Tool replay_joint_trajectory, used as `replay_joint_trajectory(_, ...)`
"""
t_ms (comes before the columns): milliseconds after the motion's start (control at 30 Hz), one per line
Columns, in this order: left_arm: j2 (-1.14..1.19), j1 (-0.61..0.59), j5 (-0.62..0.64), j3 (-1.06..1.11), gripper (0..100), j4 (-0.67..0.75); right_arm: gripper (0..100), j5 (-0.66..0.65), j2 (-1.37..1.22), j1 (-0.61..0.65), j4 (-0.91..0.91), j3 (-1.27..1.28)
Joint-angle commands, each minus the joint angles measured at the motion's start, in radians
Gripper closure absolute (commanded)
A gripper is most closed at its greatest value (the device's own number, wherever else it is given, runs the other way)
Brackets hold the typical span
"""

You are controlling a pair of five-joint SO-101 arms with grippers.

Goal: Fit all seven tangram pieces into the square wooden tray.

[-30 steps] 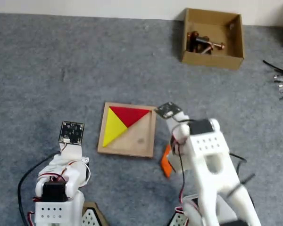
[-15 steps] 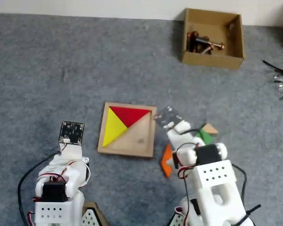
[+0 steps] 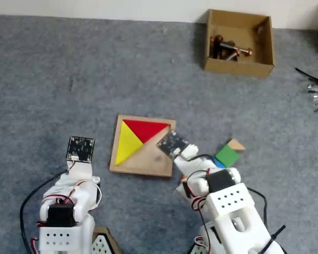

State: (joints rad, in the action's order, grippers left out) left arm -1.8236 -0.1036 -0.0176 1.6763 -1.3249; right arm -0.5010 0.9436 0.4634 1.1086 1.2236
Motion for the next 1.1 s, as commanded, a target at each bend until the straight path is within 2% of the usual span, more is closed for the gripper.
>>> replay_joint_trajectory(0,-0.01,0.012,0.002,0.018,99,-0.003,80.7,-0.006,0.021,0.035,-0.024,-0.007)
replay_joint_trajectory(267,-0.01,0.012,0.002,0.018,99,-0.003,80.7,-0.006,0.021,0.031,-0.024,-0.015)
replay_joint_trajectory(533,-0.01,0.012,0.002,0.018,99,-0.003,80.7,-0.02,0.019,-0.156,-0.024,-0.016)
replay_joint_trajectory(800,-0.01,0.012,0.002,0.018,99,-0.003,80.6,-0.163,0.019,-0.305,-0.024,-0.012)
replay_joint_trajectory(967,-0.01,0.012,0.002,0.018,99,-0.003,80.6,-0.221,0.019,-0.318,-0.031,-0.008)
replay_joint_trajectory(1067,-0.01,0.012,0.002,0.018,99,-0.003,80.6,-0.222,0.016,-0.315,-0.097,-0.004)
